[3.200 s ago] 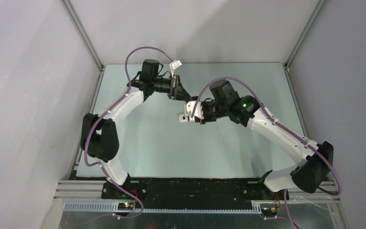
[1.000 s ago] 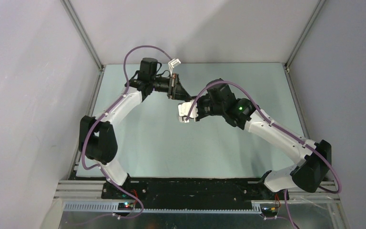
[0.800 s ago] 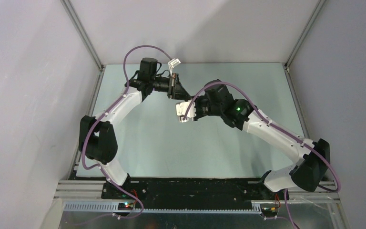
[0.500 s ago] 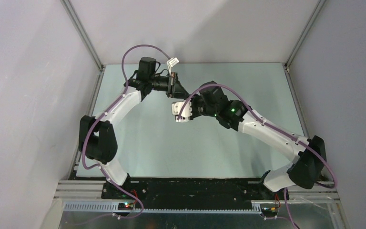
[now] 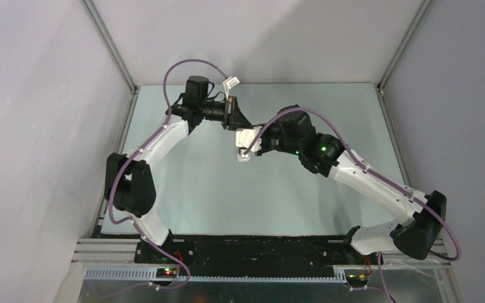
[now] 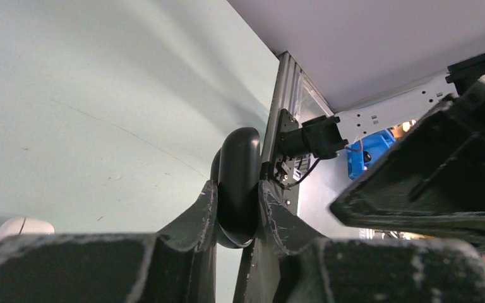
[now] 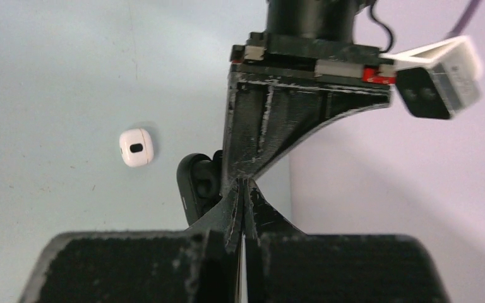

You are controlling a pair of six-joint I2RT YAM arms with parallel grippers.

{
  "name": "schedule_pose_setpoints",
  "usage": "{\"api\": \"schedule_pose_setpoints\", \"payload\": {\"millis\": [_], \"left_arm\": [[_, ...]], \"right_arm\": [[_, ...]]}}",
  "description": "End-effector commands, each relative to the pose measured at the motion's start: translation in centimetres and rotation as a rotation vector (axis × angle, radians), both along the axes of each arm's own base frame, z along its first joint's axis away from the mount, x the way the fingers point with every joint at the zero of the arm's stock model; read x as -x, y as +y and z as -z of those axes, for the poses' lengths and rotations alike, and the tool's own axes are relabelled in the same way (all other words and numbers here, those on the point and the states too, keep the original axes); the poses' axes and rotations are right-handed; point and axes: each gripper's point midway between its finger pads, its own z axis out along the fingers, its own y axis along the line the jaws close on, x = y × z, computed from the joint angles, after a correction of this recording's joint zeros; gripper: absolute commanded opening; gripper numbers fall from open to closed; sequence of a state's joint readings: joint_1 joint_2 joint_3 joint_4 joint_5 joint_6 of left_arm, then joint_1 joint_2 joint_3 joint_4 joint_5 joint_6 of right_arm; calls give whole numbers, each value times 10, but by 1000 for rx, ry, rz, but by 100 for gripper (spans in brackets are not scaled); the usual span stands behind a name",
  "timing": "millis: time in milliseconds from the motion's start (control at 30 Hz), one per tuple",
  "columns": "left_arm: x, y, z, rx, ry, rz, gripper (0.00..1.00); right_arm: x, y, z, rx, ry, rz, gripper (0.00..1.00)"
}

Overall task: Insert the wireless bluetooth earbuds into the charging case
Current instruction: Adjust the earbud with the charging case.

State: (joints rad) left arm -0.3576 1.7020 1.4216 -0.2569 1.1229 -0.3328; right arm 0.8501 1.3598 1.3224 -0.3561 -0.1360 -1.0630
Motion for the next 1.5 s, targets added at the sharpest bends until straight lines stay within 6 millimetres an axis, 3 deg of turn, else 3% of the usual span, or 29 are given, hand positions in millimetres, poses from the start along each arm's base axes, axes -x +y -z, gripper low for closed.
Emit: {"api": "schedule_pose_setpoints", "payload": {"millis": [0, 200, 400, 600, 933, 1467], "left_arm": [[-3, -5, -15, 25, -24, 23, 0], [-8, -5, -12, 16, -17, 5, 0], [-7, -6, -13, 22, -5, 11, 0], [-4, -5, -12, 22, 2, 15, 0], [4, -3, -16, 29, -17, 29, 0], [2, -4, -17, 35, -11, 38, 0]], "right_arm": [[13, -6, -43, -116, -5, -13, 0], [14, -14, -23, -101, 105, 26, 0], [18, -6, 0, -55, 171, -32, 34], [14, 3, 12, 72, 39, -186, 44], [-2, 6, 28, 146, 24, -170, 44], [-15, 3, 23, 110, 3, -101, 44]]}}
